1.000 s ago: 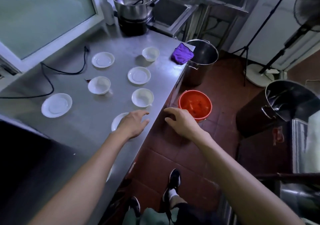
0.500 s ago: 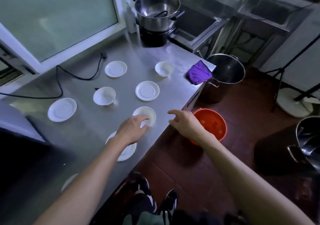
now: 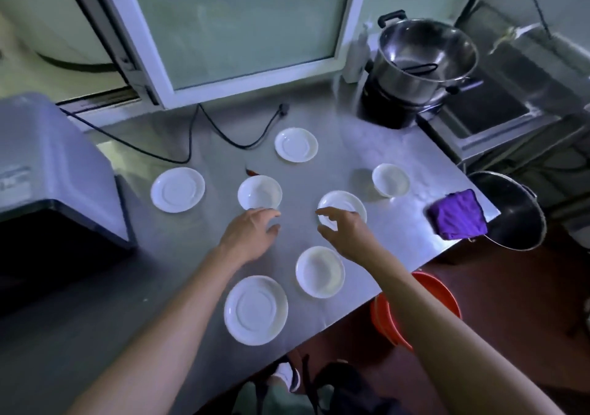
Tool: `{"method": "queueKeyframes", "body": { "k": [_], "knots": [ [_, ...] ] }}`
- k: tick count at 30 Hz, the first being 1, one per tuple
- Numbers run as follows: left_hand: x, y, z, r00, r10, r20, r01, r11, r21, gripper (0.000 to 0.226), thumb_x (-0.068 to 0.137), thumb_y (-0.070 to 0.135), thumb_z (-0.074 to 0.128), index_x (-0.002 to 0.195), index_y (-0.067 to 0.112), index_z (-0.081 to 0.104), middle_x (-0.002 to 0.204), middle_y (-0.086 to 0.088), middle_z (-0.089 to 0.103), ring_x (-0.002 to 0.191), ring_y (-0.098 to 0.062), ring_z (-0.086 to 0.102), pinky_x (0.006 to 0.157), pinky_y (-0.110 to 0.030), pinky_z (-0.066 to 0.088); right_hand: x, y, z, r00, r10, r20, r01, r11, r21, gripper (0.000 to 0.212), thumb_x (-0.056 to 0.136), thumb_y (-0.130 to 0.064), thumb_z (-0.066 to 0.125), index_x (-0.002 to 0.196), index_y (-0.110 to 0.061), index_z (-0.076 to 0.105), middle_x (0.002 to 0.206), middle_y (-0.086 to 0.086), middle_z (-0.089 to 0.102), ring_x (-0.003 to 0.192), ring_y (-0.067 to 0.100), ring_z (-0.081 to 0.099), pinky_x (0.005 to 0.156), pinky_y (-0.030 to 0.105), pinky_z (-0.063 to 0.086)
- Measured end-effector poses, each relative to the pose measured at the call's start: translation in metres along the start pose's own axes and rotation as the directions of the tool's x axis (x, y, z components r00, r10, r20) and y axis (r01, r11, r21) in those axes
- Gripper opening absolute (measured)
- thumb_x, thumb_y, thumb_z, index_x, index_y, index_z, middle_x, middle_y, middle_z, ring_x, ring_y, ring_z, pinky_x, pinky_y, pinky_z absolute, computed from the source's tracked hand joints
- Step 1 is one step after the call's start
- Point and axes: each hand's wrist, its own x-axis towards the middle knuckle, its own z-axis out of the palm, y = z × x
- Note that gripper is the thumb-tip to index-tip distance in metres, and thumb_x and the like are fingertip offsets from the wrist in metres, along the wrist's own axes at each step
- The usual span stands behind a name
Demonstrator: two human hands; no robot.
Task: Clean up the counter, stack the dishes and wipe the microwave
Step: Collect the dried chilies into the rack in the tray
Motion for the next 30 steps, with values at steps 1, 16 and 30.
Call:
{"method": "queueKeyframes", "body": {
  "k": [1, 16, 30],
  "knots": [
    [0.003, -0.004, -0.005, 1.000, -0.011, -0.014, 0.011, 1.000, 0.000, 0.037, 0.095, 0.037, 0.057, 0.131, 0.029, 0.059, 0.138, 0.006, 0.059, 0.123, -0.022, 0.056, 0.094, -0.035, 0.047, 0.009, -0.003, 0.001, 1.000, -0.013, 0.005, 0.013, 1.000, -0.007, 0.038, 0.092, -0.026, 0.067, 0.130, -0.023, 0.063, 0.118, 0.010, 0.068, 0.108, 0.027, 0.061, 0.091, 0.028, 0.042],
    [0.049, -0.047, -0.030, 0.967, -0.225, -0.123, 0.223, 0.974, -0.031, 0.036, 0.098, 0.032, 0.056, 0.132, 0.022, 0.059, 0.135, 0.002, 0.060, 0.122, -0.023, 0.053, 0.098, -0.041, 0.046, 0.152, -0.041, 0.018, 0.976, -0.206, 0.071, 0.207, 0.978, 0.004, 0.030, 0.090, -0.021, 0.070, 0.119, -0.018, 0.069, 0.118, 0.000, 0.070, 0.102, 0.017, 0.065, 0.081, 0.024, 0.045],
    [0.113, -0.084, -0.036, 0.899, -0.404, -0.169, 0.378, 0.911, -0.166, 0.033, 0.096, 0.030, 0.056, 0.126, 0.019, 0.063, 0.128, 0.001, 0.065, 0.116, -0.021, 0.059, 0.094, -0.037, 0.048, 0.281, -0.061, 0.067, 0.968, -0.110, 0.227, 0.087, 0.990, 0.112, 0.030, 0.083, -0.015, 0.070, 0.113, -0.019, 0.071, 0.107, -0.001, 0.072, 0.088, 0.011, 0.064, 0.091, 0.031, 0.054]
  ]
}}
